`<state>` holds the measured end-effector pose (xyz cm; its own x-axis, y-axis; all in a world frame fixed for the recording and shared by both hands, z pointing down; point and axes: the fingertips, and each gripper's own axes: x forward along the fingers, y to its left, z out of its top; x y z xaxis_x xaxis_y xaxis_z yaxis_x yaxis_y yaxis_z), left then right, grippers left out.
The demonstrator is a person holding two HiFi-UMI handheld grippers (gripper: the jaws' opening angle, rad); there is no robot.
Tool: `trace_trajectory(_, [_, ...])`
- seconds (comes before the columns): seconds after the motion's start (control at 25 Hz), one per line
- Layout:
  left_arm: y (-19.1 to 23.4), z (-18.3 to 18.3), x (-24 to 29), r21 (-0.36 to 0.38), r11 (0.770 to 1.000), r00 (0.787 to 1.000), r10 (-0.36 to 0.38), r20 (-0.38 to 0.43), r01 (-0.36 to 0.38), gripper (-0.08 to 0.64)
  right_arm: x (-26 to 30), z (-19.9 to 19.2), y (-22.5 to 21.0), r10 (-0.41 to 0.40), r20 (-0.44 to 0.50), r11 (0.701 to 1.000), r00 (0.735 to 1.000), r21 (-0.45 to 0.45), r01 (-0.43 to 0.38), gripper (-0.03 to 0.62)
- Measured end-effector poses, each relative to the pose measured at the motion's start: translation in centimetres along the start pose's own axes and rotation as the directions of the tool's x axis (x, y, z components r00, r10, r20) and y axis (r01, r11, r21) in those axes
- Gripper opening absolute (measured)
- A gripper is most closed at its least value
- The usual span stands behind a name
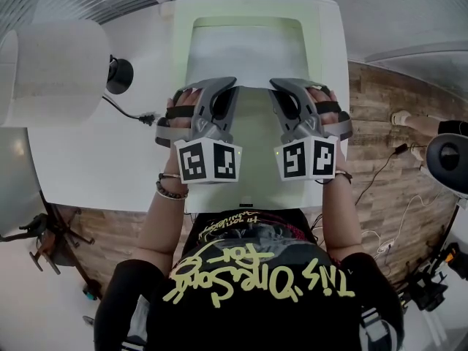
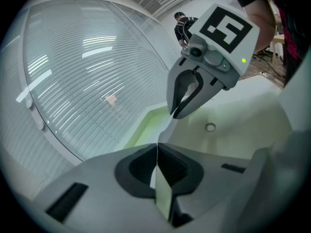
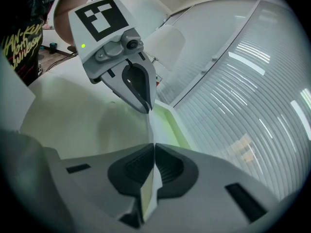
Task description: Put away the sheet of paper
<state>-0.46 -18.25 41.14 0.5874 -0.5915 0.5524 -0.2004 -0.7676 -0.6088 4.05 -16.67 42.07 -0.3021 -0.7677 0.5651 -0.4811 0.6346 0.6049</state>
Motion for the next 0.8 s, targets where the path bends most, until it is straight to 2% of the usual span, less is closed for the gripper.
trace_trajectory(0.28, [0.4,0.0,0.5,0.017,1.000,1.000,0.000,-0.008,0.000,0.008,0.3,-0.1,-0.4,-0.001,-0.003,1.000,1.000,-0.001,0.001,0.009])
trace_trajectory(0.8, [1.4,-0.2,1.4,-0.001,1.000,0.999,0.016,-0.033,-0.016,0.008,1.2,-0.2,-1.1,-0.001,0.001,1.000,1.000,-0.008,0.001,0.009])
